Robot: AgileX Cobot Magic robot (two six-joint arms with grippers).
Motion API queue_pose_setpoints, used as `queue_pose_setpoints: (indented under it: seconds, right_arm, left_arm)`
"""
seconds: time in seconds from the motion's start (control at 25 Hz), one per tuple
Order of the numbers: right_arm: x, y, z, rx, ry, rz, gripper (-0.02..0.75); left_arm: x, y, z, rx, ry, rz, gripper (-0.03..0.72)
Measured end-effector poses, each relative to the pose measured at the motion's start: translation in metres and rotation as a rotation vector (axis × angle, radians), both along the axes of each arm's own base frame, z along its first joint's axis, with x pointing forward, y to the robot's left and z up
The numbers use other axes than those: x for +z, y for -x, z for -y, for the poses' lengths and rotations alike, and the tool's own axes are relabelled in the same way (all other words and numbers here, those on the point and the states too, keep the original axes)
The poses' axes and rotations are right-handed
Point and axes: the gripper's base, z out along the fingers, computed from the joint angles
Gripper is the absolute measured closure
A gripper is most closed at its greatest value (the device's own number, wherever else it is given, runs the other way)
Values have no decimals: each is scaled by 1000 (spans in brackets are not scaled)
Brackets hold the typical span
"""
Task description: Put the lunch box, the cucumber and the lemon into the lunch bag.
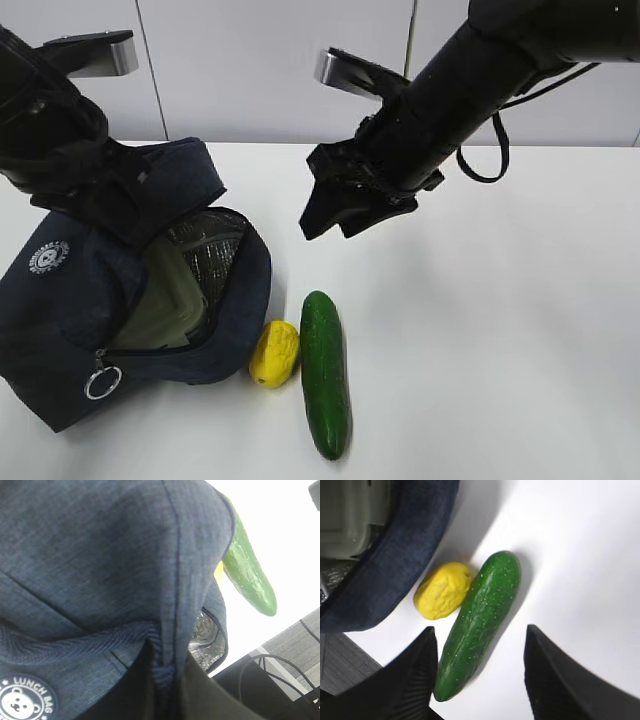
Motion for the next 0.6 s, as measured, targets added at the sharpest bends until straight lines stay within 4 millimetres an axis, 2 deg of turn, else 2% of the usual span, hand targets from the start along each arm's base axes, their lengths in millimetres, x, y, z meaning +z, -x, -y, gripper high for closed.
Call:
queue_pose_setpoints:
  seconds: [0.2,0.4,0.6]
  right_arm:
    - [-8,3,5,-51,122,-37,323]
    - [-19,13,-11,-55,186,-41,323]
    - [-44,10,-25,-72,179,-97,323]
  left_arm:
    - [0,1,-1,-13,-9,-2,683]
    - [-1,1,-2,-20,-26,1,683]
    - [-1,1,-3,-28,-42,-2,683]
